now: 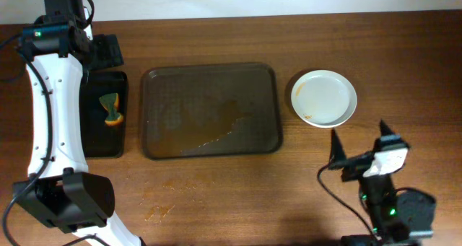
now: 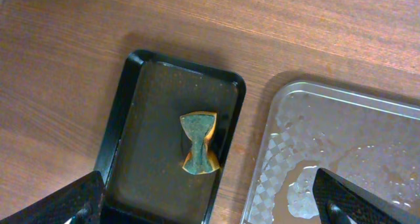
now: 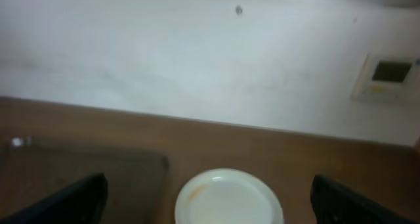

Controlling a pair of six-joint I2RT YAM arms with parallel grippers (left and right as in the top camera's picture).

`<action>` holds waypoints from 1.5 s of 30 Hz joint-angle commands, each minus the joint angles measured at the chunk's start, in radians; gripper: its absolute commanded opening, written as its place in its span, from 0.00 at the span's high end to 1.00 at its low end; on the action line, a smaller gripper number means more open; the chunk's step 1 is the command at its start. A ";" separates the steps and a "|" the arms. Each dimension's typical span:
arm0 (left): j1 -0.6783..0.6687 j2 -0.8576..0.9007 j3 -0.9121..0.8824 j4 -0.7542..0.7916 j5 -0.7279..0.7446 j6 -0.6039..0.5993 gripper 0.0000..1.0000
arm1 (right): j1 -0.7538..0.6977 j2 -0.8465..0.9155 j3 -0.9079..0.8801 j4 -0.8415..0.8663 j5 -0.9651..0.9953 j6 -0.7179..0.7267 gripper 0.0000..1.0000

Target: Clean dirty plates on tray and stack at the side

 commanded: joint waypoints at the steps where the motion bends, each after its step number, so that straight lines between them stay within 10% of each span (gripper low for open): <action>1: -0.002 0.003 -0.001 0.001 -0.001 0.012 0.01 | -0.006 -0.101 -0.140 0.071 -0.056 -0.006 0.02; 39: 0.001 -0.017 -0.001 -0.031 -0.011 0.013 0.01 | 0.019 -0.220 -0.373 0.097 0.032 -0.006 0.02; 45: 0.011 -0.357 -0.330 0.405 0.006 0.061 0.01 | 0.019 -0.220 -0.373 0.097 0.032 -0.006 0.02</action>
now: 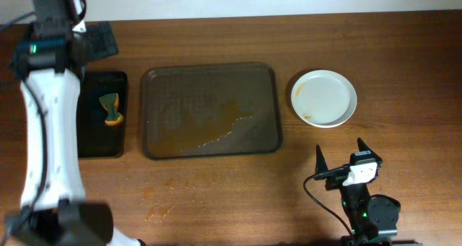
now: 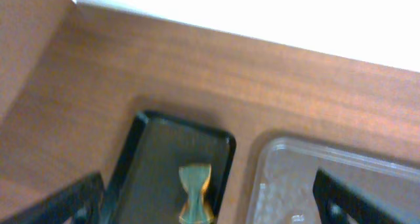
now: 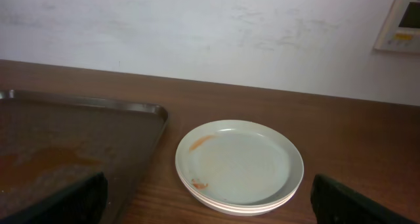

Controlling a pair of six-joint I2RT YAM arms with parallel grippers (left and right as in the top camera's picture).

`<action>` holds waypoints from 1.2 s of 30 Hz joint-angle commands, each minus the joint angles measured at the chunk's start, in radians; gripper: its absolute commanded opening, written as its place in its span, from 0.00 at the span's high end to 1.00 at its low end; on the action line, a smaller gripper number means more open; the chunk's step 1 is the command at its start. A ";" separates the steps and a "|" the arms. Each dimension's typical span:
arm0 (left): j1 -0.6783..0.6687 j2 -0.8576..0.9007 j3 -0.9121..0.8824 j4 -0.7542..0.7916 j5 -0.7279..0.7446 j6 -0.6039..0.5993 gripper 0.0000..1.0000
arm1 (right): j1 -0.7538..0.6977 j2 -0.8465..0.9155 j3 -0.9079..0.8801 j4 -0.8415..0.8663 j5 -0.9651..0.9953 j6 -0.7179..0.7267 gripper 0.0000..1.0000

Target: Clean dirty plates on tray and stack at the side

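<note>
A stack of white plates (image 1: 324, 98) sits on the table right of the big brown tray (image 1: 166, 80). The top plate (image 3: 239, 163) carries orange smears near its rim. The tray holds no plates, only a wet orange-brown film (image 1: 216, 134). A green-and-yellow sponge (image 1: 110, 109) lies in a small black tray (image 1: 94, 141) left of the big one. My left gripper (image 1: 97, 38) hangs open beyond the black tray's far end, empty, with the sponge (image 2: 196, 201) below it. My right gripper (image 1: 339, 151) stands open and empty near the front edge, short of the plates.
Orange spill marks (image 1: 159, 211) dot the table in front of the big tray. A white wall (image 3: 197, 33) with a wall panel (image 3: 400, 20) rises behind the table's far edge.
My left gripper has moved back toward the far left corner, away from the black tray. My right gripper has drawn back toward the front edge and its view is now sharp. Both stay open.
</note>
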 commanded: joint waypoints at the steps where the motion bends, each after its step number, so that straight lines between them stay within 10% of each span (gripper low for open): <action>1: 0.027 -0.285 -0.298 0.221 0.041 0.038 0.01 | 0.005 -0.006 -0.006 -0.005 0.012 -0.006 0.02; 10: 0.092 -1.043 -1.381 0.909 0.204 0.216 0.01 | 0.005 -0.006 -0.006 -0.005 0.012 -0.006 0.02; 17: 0.030 -1.472 -1.813 1.022 0.144 0.217 0.01 | 0.005 -0.006 -0.006 -0.005 0.012 -0.006 0.02; 36: -0.013 -1.730 -1.880 0.859 0.132 0.309 0.01 | 0.005 -0.006 -0.006 -0.005 0.012 -0.006 0.02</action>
